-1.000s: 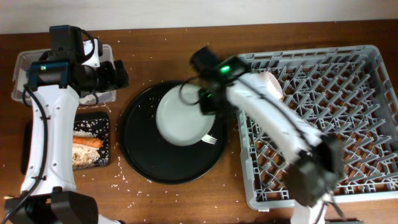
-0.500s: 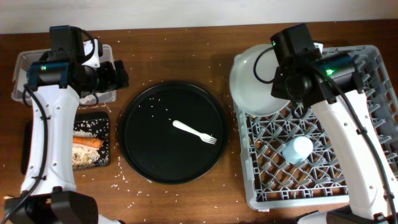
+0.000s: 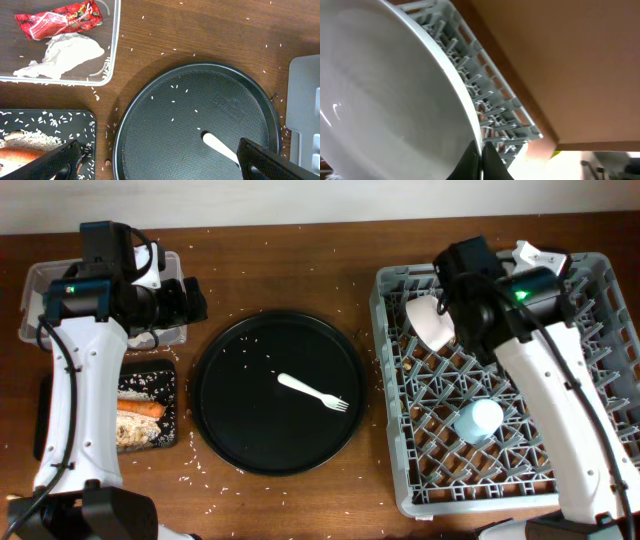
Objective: Sort waste into correct bins and load items into the dishwasher rack
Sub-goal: 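Stand the white plate upright in the rack and release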
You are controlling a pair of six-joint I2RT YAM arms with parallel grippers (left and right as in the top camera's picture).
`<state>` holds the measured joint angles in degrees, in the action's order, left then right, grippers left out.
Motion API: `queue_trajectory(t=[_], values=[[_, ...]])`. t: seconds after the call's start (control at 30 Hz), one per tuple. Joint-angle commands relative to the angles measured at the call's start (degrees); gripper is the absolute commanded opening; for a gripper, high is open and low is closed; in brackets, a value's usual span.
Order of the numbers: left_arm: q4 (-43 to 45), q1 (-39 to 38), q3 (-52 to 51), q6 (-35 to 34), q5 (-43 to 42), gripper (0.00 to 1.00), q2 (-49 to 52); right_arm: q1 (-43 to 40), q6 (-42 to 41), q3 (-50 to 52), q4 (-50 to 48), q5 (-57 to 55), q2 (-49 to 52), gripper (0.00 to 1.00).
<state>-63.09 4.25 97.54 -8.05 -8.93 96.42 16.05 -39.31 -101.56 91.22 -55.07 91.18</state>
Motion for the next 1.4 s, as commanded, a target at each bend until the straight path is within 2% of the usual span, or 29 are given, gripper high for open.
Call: queue_trajectory(t=[0.0,0.1,0.13,0.23,0.37,0.57,0.77,0.83,1.17,1.37], values=[[0.1,0.2,-0.4,-0.1,0.4,0.99,-0.3,-0.4,-6.2,6.2,0.0,-9.3,-1.2,0.04],[0.1,0.2,-0.4,-0.1,0.4,0.99,-0.3,-0.4,-13.4,13.0,-0.1,-13.4,-1.2,0.04],[0.1,0.2,-0.4,-0.1,0.4,0.99,-0.3,-0.4,-18.5,16.8,-0.4,-16.6,-1.2,0.04],[0.1,0.2,-0.4,-0.1,0.4,0.99,-0.3,-0.4,-19.3,22.5,-7.4,-17.0,-1.2,0.04],[0.1,0.2,-0.4,-0.1,0.4,0.99,-0.3,-0.4,-18.1,23.9,-12.9,-14.3,-1.1,0.04],[0.1,0.2,-0.4,-0.1,0.4,0.99,-0.3,-1.7,8.5,24.2,-28.6,-6.1,-1.0,0.04],[0.1,0.2,-0.4,-0.1,0.4,0.99,-0.3,-11.4,33.6,24.1,-40.8,11.7,-1.0,0.04],[0.1,0.2,-0.4,-0.1,0.4,0.99,-0.3,-13.4,35.7,23.7,-42.4,15.0,-1.1,0.04],[0.1,0.2,-0.4,-0.1,0.4,0.99,-0.3,-15.4,47.2,13.9,-42.6,14.5,-1.2,0.04],[0.1,0.2,-0.4,-0.1,0.4,0.99,-0.3,-17.1,51.1,13.9,-41.4,14.6,-0.7,0.04]])
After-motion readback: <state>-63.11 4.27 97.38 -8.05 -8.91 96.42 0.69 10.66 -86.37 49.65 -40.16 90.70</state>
